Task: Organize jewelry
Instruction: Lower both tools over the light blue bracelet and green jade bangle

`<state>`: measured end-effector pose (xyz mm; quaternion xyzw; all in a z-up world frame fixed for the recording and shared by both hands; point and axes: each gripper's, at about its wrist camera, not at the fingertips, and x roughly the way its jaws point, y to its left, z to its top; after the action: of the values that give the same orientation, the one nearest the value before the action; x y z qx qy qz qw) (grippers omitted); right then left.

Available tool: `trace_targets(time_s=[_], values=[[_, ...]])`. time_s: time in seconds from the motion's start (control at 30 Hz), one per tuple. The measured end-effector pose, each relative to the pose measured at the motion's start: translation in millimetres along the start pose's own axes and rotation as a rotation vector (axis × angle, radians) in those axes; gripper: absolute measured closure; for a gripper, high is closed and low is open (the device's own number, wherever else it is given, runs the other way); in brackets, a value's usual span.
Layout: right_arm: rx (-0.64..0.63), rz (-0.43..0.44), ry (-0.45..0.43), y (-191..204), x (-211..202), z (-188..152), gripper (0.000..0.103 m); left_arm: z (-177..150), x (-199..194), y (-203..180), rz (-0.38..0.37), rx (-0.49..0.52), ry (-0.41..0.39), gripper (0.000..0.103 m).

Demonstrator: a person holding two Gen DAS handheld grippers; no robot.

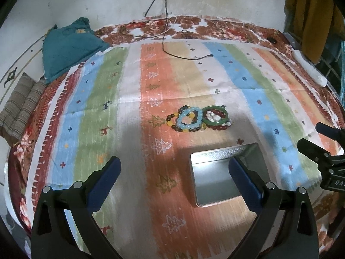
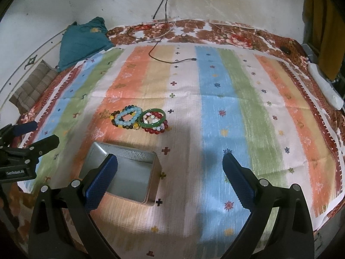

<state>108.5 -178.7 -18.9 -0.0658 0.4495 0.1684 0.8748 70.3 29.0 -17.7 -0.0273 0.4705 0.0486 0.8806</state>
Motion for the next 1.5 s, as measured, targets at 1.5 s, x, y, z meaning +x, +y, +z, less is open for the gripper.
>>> trace_targets(time_s=[1.5], values=[[-0.004, 0.0, 0.212, -8, 136, 74, 0.004, 66, 130, 13, 0.022, 0.036, 0.176, 0.006]])
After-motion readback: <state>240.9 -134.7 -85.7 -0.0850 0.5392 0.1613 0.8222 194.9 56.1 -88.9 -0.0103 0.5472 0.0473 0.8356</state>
